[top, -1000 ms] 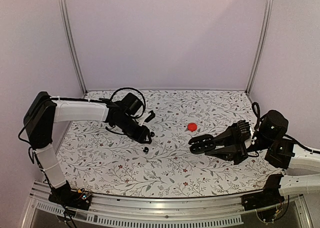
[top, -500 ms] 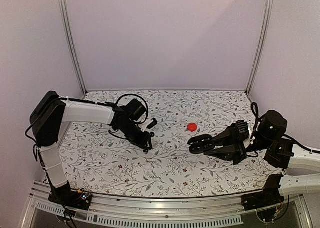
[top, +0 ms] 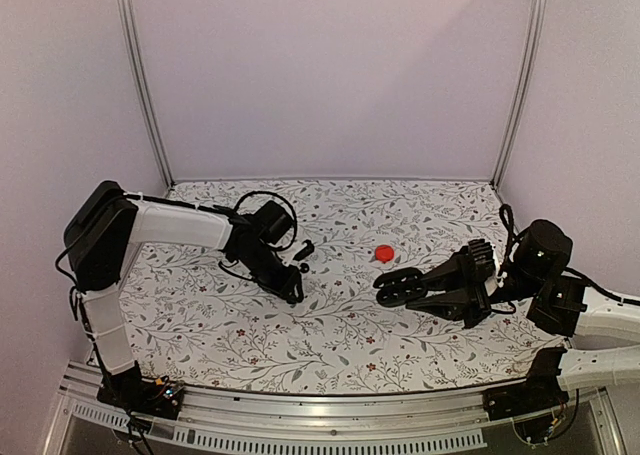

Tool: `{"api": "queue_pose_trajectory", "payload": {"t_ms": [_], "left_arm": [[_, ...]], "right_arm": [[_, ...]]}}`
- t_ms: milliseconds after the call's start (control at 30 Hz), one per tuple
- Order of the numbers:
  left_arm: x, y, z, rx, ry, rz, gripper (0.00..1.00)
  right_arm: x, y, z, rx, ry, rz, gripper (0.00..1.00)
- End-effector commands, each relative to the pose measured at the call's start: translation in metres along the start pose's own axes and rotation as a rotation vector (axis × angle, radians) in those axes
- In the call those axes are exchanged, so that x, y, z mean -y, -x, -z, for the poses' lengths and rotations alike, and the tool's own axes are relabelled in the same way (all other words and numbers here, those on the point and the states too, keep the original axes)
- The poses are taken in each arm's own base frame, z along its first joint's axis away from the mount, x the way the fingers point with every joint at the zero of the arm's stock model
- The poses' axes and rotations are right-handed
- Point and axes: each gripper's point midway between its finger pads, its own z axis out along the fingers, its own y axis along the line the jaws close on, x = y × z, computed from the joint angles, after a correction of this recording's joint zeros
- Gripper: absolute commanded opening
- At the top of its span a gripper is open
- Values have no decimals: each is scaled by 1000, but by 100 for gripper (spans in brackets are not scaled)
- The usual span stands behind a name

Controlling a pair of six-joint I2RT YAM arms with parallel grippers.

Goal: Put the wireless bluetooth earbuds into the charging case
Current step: Pick up the left earbud from the center of the board.

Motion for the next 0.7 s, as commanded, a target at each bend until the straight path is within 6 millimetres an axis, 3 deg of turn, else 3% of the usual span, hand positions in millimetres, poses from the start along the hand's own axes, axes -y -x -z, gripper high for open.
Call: {"api": "queue_pose_trajectory", "payload": {"t_ms": [0, 667], "left_arm": [[1, -1, -6, -19, -8, -11, 28], [-16, -6, -3, -17, 28, 14, 27]], "right_arm": [[3, 10, -1, 16, -14, 9, 0], [4, 10, -1, 14, -21, 5, 0]]}}
